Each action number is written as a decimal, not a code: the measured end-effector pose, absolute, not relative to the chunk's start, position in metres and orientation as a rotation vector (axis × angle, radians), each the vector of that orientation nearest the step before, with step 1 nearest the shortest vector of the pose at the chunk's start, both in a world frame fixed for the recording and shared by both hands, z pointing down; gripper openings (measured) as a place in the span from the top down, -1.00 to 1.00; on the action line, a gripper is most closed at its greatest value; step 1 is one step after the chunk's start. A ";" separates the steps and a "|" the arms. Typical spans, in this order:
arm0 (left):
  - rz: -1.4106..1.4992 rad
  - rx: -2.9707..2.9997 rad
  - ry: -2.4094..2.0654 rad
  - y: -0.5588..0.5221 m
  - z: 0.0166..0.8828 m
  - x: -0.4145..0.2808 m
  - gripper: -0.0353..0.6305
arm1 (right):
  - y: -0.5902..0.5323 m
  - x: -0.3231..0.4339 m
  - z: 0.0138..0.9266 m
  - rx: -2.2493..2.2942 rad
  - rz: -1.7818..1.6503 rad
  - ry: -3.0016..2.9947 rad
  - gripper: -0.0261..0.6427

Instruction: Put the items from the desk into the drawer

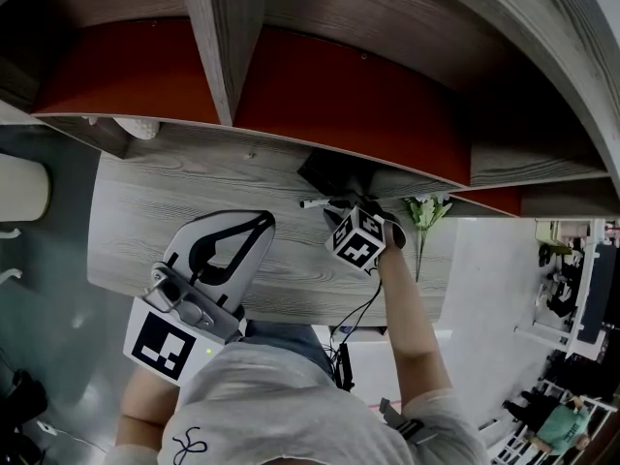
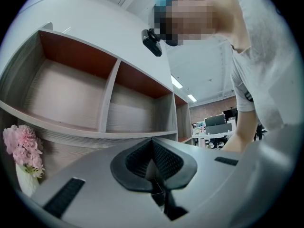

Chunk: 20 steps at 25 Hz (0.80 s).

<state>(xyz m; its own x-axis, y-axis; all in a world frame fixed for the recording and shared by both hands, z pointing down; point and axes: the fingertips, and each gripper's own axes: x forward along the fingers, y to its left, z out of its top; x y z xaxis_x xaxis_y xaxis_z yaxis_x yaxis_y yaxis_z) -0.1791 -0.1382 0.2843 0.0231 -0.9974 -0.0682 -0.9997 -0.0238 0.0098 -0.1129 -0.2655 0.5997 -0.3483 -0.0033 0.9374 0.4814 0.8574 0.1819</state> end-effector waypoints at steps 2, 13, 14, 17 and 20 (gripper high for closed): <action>0.086 -2.211 2.169 -0.136 0.283 -0.180 0.87 | -0.260 -0.111 0.600 -0.374 -0.559 -1.863 0.71; 0.083 -2.194 2.186 -0.125 0.284 -0.178 0.87 | -0.263 -0.114 0.613 -0.430 -0.577 -1.781 0.64; 0.086 -2.192 2.191 -0.123 0.284 -0.178 0.87 | -0.263 -0.113 0.614 -0.435 -0.564 -1.778 0.69; 0.095 -2.183 2.194 -0.122 0.283 -0.179 0.87 | -0.263 -0.114 0.615 -0.413 -0.494 -1.822 0.70; 0.096 -2.181 2.188 -0.120 0.282 -0.177 0.87 | -0.264 -0.112 0.615 -0.366 -0.463 -1.841 0.71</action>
